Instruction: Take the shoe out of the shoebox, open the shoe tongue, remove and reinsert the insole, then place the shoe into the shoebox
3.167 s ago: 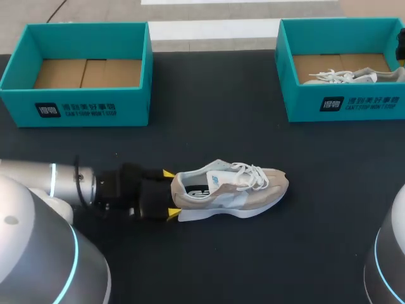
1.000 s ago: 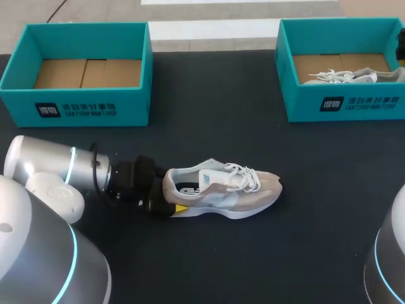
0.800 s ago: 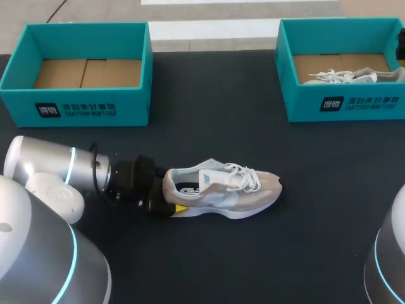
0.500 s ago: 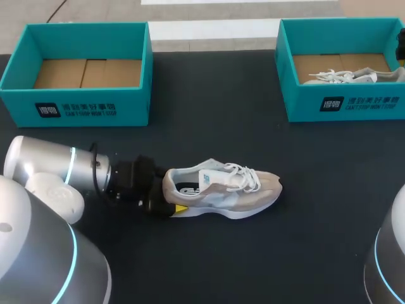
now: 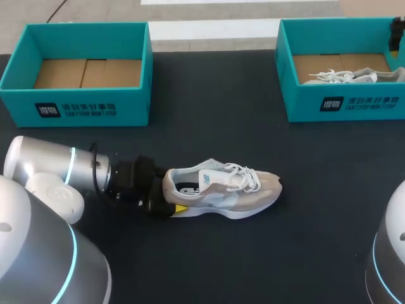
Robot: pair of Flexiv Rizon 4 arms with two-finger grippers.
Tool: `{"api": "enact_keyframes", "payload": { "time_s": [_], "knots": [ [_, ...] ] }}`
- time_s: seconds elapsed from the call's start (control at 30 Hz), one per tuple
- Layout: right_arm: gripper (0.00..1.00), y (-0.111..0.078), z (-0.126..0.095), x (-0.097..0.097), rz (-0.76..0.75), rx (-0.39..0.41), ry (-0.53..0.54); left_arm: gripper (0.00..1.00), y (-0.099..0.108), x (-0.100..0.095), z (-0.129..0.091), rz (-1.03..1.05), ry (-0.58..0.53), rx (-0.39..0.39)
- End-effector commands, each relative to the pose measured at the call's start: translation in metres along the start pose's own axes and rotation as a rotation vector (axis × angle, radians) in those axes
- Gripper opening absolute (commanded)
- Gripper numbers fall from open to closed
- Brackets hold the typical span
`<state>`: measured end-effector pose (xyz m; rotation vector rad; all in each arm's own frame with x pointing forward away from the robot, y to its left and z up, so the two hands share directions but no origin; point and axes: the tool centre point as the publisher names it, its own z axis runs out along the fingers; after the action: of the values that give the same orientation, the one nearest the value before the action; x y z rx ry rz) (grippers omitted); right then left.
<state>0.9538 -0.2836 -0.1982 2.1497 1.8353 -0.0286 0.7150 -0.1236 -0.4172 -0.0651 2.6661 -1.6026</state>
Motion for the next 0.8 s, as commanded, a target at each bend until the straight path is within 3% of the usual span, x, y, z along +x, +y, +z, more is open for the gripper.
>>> {"api": "enact_keyframes", "payload": {
  "time_s": [0.03, 0.37, 0.5, 0.8],
  "knots": [
    [1.00, -0.020, -0.021, 0.014, 0.017, -0.007, -0.031, 0.00, 0.002, 0.001, -0.001, 0.000, 0.000, -0.002],
    [1.00, -0.083, -0.047, 0.072, 0.097, 0.029, 0.023, 0.00, 0.002, 0.001, -0.001, 0.000, 0.000, -0.002],
    [1.00, -0.107, -0.054, 0.118, -0.088, 0.073, 0.088, 0.00, 0.002, 0.001, -0.001, 0.000, 0.000, -0.002],
    [1.00, -0.107, -0.054, 0.118, -0.088, 0.073, 0.088, 0.00, 0.002, 0.001, -0.001, 0.000, 0.000, -0.002]
  ]
}}
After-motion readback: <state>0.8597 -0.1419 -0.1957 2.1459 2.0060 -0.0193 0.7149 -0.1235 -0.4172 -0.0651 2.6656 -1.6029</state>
